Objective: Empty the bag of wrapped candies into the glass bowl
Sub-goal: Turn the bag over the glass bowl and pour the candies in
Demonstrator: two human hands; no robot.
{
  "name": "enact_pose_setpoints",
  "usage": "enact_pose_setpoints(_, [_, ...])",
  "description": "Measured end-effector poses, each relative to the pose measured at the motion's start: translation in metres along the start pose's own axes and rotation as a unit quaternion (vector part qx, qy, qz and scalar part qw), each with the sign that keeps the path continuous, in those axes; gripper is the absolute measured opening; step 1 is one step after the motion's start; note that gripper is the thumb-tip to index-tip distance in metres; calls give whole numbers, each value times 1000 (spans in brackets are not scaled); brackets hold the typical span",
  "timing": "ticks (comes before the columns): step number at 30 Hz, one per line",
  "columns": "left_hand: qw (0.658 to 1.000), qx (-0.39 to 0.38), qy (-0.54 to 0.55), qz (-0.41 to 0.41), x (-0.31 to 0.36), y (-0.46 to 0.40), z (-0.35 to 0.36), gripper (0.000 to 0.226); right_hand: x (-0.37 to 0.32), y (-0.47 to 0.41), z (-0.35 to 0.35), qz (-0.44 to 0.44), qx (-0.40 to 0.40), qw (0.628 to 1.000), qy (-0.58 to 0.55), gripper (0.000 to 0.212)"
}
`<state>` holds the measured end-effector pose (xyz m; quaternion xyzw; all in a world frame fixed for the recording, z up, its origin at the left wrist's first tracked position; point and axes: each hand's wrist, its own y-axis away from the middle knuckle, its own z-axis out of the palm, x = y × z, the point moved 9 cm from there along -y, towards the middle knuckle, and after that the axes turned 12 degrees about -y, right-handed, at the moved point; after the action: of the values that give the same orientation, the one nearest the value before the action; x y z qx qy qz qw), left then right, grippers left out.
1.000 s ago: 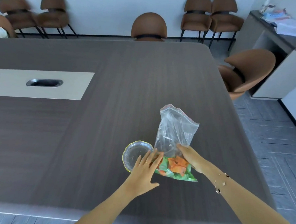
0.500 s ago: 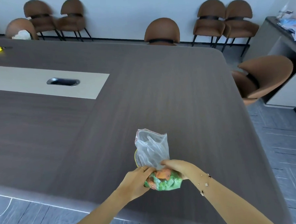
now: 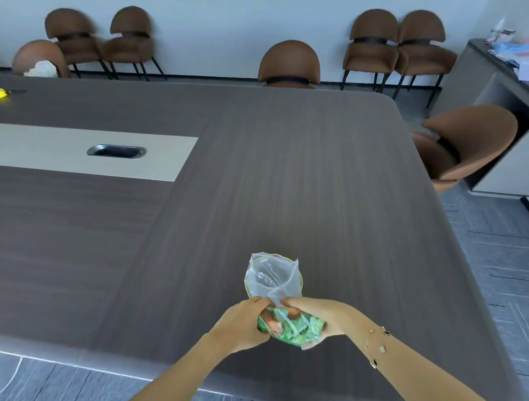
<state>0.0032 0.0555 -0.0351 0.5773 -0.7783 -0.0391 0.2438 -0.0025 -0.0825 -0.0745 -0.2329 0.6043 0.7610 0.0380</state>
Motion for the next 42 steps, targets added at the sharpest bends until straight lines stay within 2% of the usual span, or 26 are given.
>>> enact_pose_setpoints(7, [1000,-15,13,-2,-6,-5,-5,31,-11,27,8,-94,-43,994,34,72])
enact_pose_setpoints(9, [1000,-23,6,2,-6,-6,-3,31,-14,31,11,-125,-53,990,45,79])
enact_pose_setpoints(12, [1000,-22,18,0,-6,-7,-2,26,-18,34,19,-165,-40,976,134,89])
enact_pose_setpoints(14, [1000,-20,24,-3,-6,-8,-3,22,-20,31,18,-196,0,950,244,80])
enact_pose_setpoints(16, [999,-22,29,-4,-5,-11,-3,19,-21,28,14,-216,50,913,342,81])
enact_pose_setpoints(18, [999,-24,28,0,-4,-12,-3,18,-24,28,14,-243,82,889,379,76])
enact_pose_setpoints(21, [999,-25,27,-2,-5,-13,-1,24,-32,33,18,-283,102,873,384,58])
enact_pose_setpoints(27, [999,-30,29,-8,-4,-11,-4,31,-38,32,15,-285,115,882,357,50])
enact_pose_setpoints(36, [998,-29,55,6,13,-8,-29,19,-52,33,7,-301,137,889,318,17])
enact_pose_setpoints(42, [998,-21,63,8,10,-11,-40,26,-67,42,1,-337,146,884,288,35])
